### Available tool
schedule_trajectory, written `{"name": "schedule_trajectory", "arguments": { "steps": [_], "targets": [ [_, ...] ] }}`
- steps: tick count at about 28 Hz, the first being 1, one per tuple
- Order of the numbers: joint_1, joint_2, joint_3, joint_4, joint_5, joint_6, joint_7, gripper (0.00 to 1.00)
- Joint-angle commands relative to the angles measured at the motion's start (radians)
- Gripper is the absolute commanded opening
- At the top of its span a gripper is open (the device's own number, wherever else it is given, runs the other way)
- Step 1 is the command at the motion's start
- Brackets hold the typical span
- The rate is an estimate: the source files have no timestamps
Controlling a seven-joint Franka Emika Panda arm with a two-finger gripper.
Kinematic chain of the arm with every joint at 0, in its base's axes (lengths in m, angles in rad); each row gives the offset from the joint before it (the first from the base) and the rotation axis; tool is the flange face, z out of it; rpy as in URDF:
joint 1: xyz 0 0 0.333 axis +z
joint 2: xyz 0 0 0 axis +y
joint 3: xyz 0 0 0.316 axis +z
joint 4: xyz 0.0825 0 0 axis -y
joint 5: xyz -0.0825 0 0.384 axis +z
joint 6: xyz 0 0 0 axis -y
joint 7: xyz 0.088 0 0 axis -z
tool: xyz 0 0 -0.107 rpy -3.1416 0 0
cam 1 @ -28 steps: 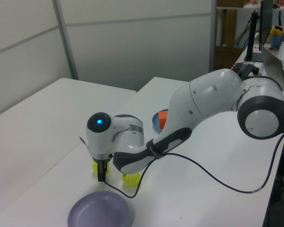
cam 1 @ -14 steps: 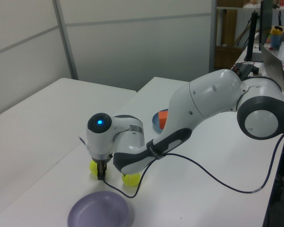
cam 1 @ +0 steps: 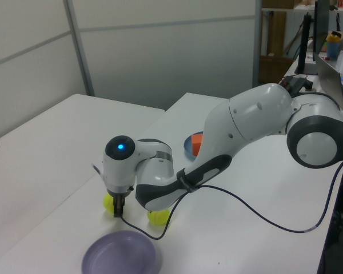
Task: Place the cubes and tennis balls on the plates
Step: 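Carry the tennis ball to the lavender plate and release it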
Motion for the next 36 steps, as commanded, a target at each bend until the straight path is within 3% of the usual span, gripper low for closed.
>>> {"name": "schedule_trajectory", "arguments": {
  "steps": [1, 5, 7, 9, 16, 18, 19, 20, 22, 23, 27, 29, 32, 36],
  "targets": [
    [0.020, -0.087, 0.036, -0.020, -0.007, -0.012, 0.027, 0.00],
    [0.038, -0.115, 0.071, -0.020, -0.006, -0.136, 0.030, 0.00],
    [0.038, -0.123, 0.134, -0.020, -0.006, -0.230, 0.032, 0.00],
    [0.038, -0.123, 0.157, -0.021, -0.006, -0.281, 0.033, 0.00],
    [0.061, -0.126, 0.177, -0.066, -0.006, -0.395, 0.056, 0.00],
    [0.067, -0.127, 0.177, -0.078, -0.006, -0.417, 0.073, 0.13],
    [0.069, -0.127, 0.177, -0.078, -0.006, -0.420, 0.079, 0.27],
    [0.069, -0.129, 0.177, -0.078, -0.006, -0.423, 0.085, 0.45],
    [0.069, -0.129, 0.177, -0.073, -0.006, -0.423, 0.104, 0.90],
    [0.069, -0.129, 0.177, -0.067, -0.006, -0.421, 0.134, 1.00],
    [0.067, -0.149, 0.177, -0.058, 0.013, -0.421, 0.148, 1.00],
    [0.064, -0.178, 0.176, -0.052, 0.069, -0.423, 0.131, 1.00],
    [0.063, -0.201, 0.171, -0.052, 0.117, -0.427, 0.090, 1.00],
    [0.058, -0.213, 0.170, -0.050, 0.128, -0.470, 0.078, 1.00]
  ]
}}
